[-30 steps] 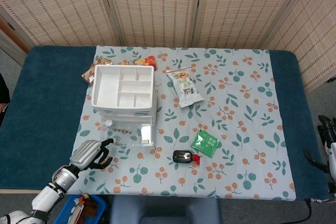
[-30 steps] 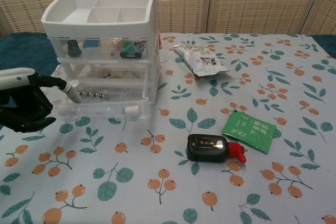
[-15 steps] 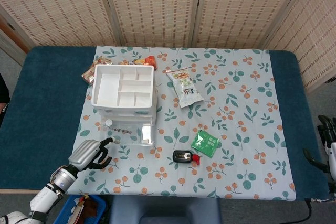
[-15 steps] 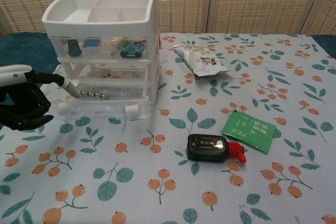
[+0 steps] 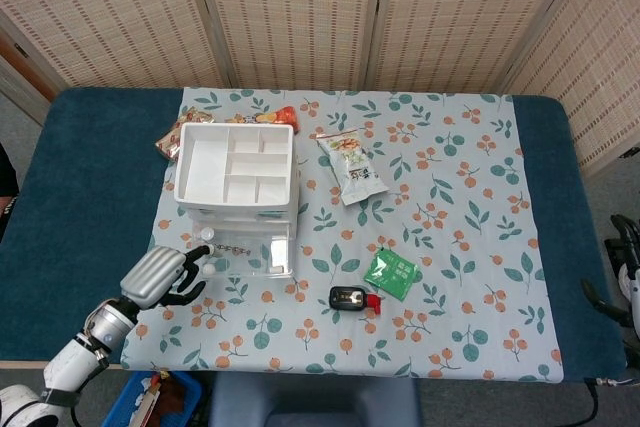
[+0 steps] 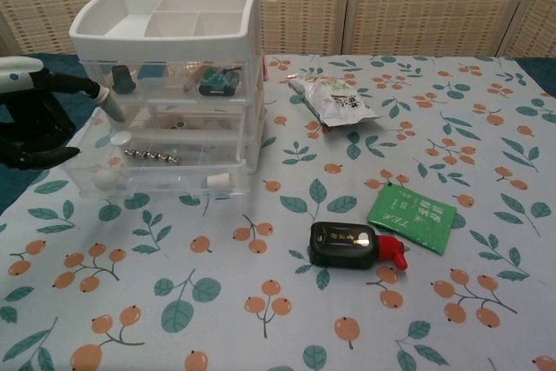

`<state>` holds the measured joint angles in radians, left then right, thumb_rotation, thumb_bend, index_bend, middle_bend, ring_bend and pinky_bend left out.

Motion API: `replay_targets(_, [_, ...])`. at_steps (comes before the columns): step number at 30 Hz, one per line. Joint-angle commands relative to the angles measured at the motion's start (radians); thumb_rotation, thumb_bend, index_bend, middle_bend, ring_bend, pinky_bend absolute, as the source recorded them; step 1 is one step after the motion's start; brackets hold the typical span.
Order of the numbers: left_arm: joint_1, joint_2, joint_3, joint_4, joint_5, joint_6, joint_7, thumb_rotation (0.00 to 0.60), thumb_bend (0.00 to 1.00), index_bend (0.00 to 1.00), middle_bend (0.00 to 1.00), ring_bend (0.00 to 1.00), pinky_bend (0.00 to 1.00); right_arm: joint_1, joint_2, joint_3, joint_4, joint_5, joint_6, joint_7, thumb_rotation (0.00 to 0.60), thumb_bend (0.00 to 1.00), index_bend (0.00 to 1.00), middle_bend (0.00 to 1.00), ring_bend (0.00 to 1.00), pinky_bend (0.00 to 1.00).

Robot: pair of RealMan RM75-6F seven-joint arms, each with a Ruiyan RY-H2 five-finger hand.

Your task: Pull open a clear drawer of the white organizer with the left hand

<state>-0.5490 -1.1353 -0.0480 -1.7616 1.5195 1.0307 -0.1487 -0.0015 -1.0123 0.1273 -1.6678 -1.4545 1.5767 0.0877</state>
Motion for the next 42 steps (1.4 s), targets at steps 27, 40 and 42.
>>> replay_targets(27, [-0.204,-0.16,-0.031,0.37,0.216,0.009,0.084,0.6,0.33,0.38,0.96,0.98,1.0,-0.008,0.031,0.004,-0.026,0.002,0.019,-0.012,0.6,0.28,0.04,0.08,0.07,0.21])
replay_targets(40, [-0.227,-0.187,-0.027,0.342,0.104,-0.089,0.232,0.6,0.32,0.39,0.96,0.98,1.0,-0.015,0.022,-0.001,-0.014,0.011,0.018,-0.001,0.6,0.28,0.04,0.08,0.07,0.21])
replay_targets(42, [-0.226,-0.189,-0.025,0.336,0.089,-0.098,0.239,0.6,0.33,0.39,0.96,0.98,1.0,-0.016,0.021,-0.001,-0.012,0.012,0.018,0.001,0.6,0.28,0.04,0.08,0.07,0.21])
